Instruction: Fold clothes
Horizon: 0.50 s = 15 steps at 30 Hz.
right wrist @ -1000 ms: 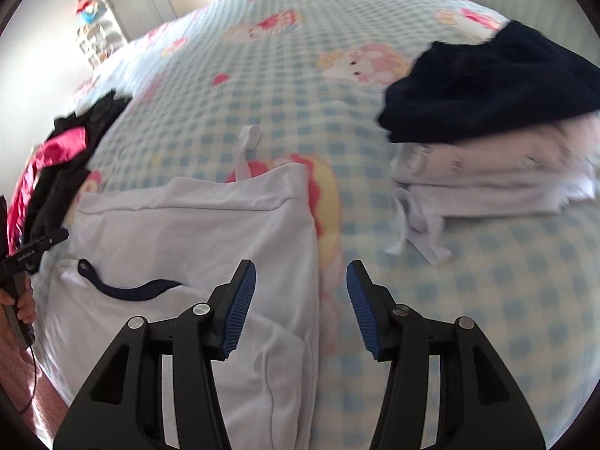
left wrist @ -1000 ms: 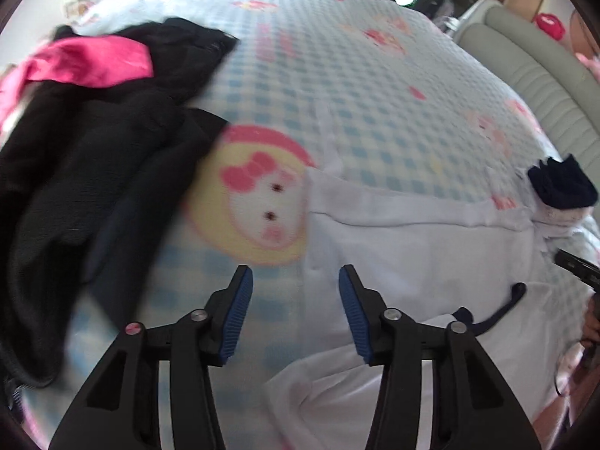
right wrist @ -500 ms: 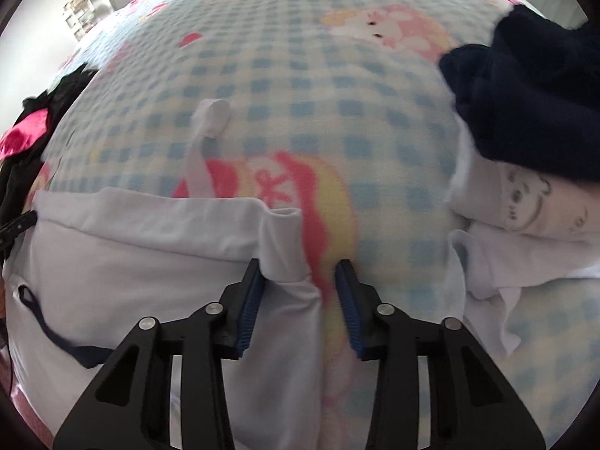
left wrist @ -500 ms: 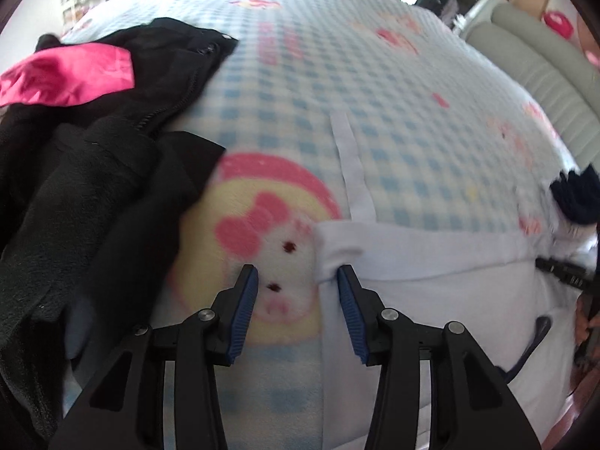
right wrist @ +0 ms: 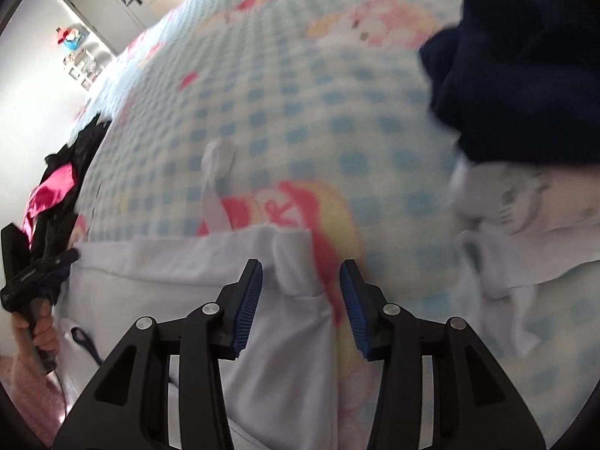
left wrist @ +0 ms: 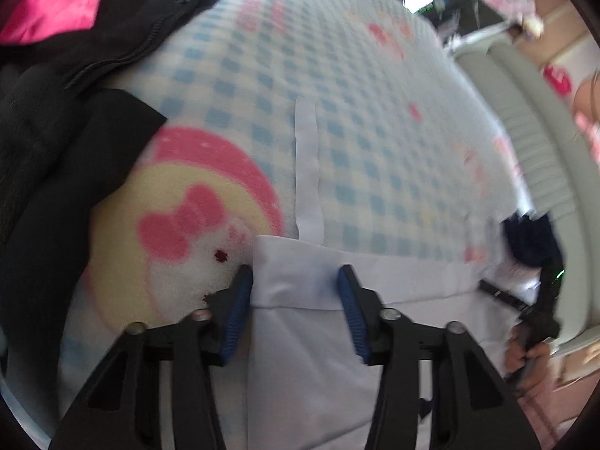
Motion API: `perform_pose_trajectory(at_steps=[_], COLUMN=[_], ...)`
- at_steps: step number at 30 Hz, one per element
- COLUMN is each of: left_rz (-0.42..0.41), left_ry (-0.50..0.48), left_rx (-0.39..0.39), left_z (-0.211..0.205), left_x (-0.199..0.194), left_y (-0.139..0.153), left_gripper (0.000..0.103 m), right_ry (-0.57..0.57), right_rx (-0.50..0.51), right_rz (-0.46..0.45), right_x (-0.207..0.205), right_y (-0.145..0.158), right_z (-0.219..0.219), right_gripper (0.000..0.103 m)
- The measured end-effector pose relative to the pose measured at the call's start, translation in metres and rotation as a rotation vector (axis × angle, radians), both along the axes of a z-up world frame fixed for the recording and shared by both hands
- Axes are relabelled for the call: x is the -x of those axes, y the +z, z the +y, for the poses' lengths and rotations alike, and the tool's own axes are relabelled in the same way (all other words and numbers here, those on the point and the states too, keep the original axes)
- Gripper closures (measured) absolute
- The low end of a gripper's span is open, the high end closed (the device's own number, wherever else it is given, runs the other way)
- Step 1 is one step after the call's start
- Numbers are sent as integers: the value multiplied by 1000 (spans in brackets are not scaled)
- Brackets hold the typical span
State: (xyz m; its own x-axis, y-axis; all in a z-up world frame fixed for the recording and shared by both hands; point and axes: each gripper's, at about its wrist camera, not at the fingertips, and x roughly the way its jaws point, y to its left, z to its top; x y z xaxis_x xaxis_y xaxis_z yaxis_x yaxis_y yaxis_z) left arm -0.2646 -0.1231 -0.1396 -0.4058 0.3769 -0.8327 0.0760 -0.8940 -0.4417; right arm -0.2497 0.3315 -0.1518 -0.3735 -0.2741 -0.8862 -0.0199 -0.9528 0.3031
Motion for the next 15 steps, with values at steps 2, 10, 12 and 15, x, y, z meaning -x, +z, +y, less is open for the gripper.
perform_pose_trajectory(at_steps=[2,10,12,15], left_rz=[-13,139,197,296], left_ry=[-16,-24,-25,-10], left_rx=[43,100,93,58], left_z=[8,18,20,16], left_x=[3,-16,-30,-63], left_y=[0,47,68,98], left_gripper=[75,94,94,94], right_ry=[5,32,41,17], right_rx=[-11,-12,0,-31], right_rz=[-3,99,142,196], right_x=[1,-6,-18,-43], right_y=[-2,26,43,69], right_z=[-2,-13,-16,-18], right_gripper=[59,95,95,95])
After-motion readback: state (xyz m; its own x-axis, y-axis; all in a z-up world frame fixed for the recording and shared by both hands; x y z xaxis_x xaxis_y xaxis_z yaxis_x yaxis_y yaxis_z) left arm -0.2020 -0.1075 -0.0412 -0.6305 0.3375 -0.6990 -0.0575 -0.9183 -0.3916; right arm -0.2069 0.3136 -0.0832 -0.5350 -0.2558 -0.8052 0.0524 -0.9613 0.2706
